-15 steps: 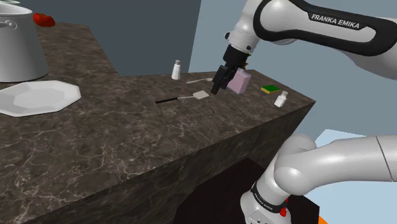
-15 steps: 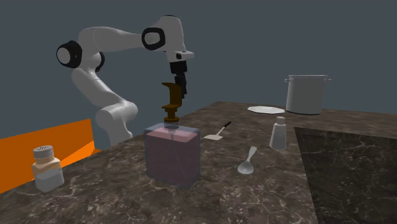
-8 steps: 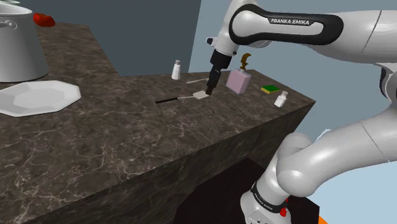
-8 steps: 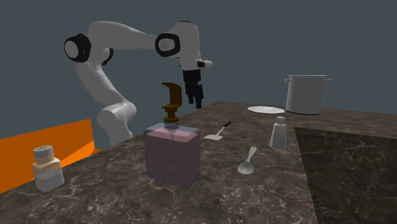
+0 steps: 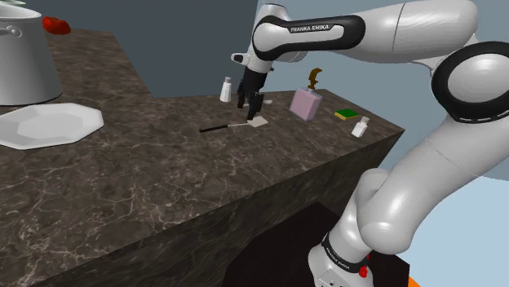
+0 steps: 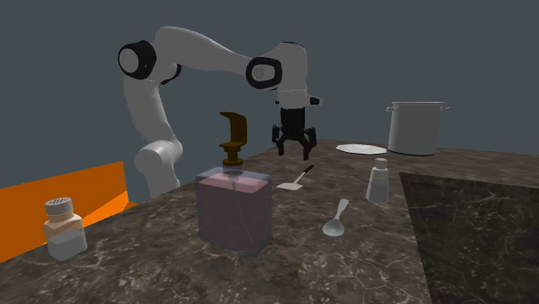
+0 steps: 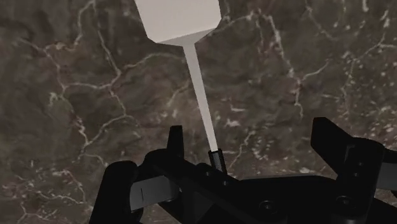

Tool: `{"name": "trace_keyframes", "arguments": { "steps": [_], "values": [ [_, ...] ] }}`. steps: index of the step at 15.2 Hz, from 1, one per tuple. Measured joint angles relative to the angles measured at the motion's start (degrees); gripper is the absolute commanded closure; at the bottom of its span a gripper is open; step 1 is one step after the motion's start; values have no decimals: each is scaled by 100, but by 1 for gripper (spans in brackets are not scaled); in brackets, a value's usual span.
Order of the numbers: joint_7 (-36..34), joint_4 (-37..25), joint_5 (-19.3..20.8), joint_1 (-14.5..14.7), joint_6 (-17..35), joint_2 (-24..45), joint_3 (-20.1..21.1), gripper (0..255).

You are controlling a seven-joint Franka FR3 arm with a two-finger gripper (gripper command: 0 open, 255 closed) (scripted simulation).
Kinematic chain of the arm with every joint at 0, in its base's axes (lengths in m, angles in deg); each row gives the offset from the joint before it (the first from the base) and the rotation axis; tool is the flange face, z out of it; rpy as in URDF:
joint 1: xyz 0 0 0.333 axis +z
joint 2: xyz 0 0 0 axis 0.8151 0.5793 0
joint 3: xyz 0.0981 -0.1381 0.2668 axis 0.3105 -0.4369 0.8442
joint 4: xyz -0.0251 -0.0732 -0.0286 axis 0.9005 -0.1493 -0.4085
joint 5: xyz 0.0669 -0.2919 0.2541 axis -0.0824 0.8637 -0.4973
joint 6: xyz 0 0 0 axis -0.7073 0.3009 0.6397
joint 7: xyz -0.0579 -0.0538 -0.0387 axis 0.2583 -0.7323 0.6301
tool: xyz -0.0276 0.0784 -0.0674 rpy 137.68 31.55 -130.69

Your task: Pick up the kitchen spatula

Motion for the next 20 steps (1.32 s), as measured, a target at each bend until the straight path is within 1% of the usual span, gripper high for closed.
{"name": "trace_keyframes", "arguments": {
  "steps": [2, 3, 5, 10, 11, 20],
  "values": [
    [691, -336, -57, 89, 30, 420, -56, 0],
    [852, -351, -72, 103, 98, 515, -64, 0],
    [985, -298, -88, 112, 224, 597, -71, 0],
    [1059, -14, -123, 116, 598, 695, -78, 0],
    [1059, 4, -125, 117, 621, 699, -76, 255],
    [1055, 21, -128, 121, 647, 704, -73, 255]
  ]
}}
